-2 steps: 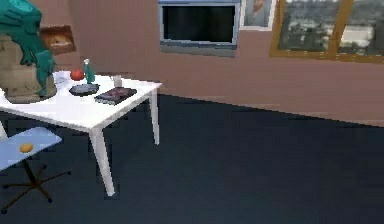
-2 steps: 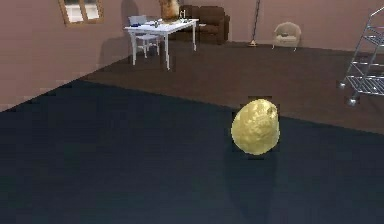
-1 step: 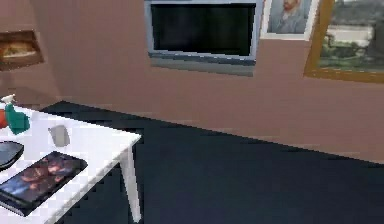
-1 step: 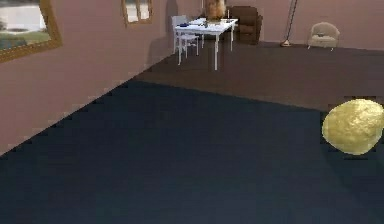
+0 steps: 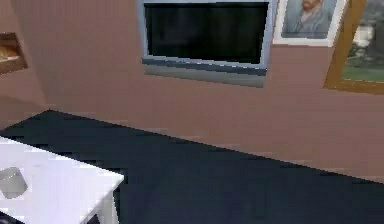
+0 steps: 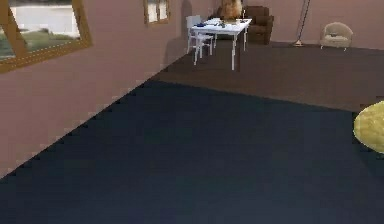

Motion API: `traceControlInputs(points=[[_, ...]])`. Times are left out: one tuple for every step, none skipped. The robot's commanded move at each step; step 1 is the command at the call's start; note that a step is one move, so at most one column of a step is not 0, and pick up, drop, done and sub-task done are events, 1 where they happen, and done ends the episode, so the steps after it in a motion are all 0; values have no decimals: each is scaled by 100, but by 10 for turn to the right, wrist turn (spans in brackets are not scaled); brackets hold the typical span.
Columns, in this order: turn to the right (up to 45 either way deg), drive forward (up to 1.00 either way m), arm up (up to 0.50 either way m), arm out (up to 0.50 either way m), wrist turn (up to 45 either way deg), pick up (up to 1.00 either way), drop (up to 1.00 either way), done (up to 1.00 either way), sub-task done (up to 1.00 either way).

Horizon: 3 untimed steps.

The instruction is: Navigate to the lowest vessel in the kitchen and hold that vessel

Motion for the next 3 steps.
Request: traceControlInputs(points=[[-450,0,0,0,0,0,0,0,0],[-450,0,0,0,0,0,0,0,0],[-420,0,0,0,0,0,0,0,0]])
